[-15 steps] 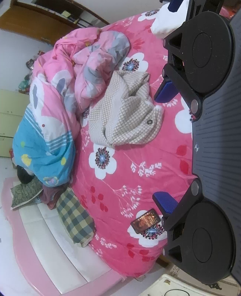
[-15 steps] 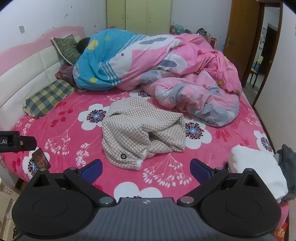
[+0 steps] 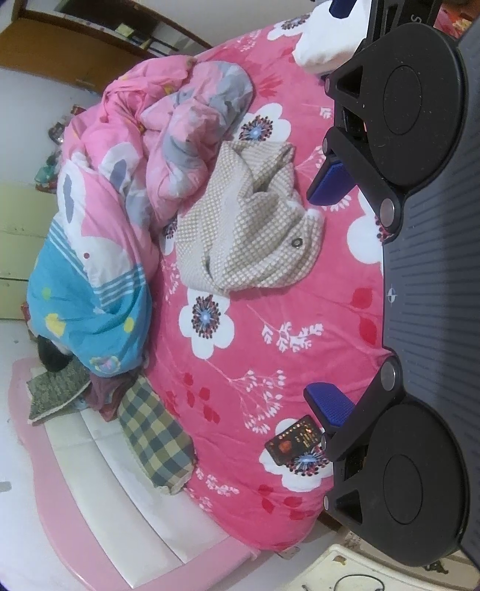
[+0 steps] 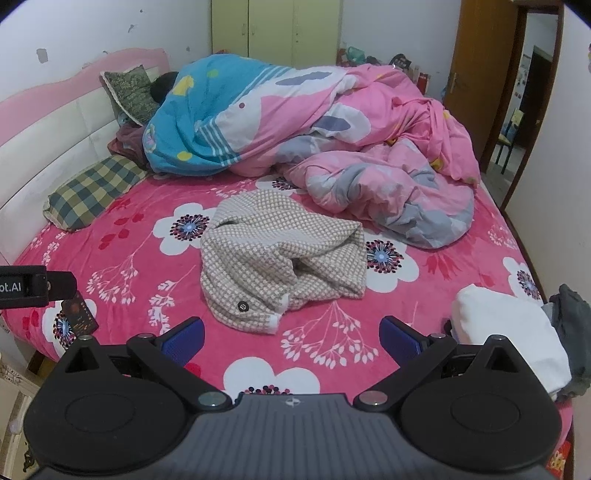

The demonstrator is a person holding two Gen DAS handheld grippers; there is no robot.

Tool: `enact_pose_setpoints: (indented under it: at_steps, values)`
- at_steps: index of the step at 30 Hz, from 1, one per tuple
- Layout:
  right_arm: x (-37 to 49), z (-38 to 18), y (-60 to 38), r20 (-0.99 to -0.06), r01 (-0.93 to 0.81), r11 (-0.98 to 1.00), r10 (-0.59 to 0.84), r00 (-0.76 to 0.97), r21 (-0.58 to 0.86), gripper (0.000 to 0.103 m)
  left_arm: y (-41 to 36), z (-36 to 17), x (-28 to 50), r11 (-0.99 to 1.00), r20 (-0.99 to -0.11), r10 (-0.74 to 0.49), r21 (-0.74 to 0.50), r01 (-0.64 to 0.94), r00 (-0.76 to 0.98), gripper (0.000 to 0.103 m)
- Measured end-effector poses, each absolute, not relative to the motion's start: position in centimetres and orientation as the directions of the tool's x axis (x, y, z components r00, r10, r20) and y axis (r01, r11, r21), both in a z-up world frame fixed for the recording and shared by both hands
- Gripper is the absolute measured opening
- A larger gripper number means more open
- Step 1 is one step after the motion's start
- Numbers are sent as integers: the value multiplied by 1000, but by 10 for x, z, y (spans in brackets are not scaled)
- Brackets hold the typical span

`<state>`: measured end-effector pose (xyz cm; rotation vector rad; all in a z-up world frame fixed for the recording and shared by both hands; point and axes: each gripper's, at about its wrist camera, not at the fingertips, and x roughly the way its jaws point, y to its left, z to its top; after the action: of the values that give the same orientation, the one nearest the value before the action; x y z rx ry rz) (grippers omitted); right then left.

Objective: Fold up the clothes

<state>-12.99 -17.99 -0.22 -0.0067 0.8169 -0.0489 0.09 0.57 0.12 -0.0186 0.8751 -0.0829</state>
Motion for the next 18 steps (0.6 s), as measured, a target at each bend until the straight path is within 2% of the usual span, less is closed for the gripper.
enact_pose_setpoints:
  at_steps: [9,18]
  values:
    - [-128,-3,-181,-736,47,998,-54,675,-30,102,3,-1,-1,996,-775,-83,-38,86,626,103]
    - [-125,-7,-180,-743,50,998,-67,666,-45,102,9,4,-4,985,-734,-169,-144,93,658,103]
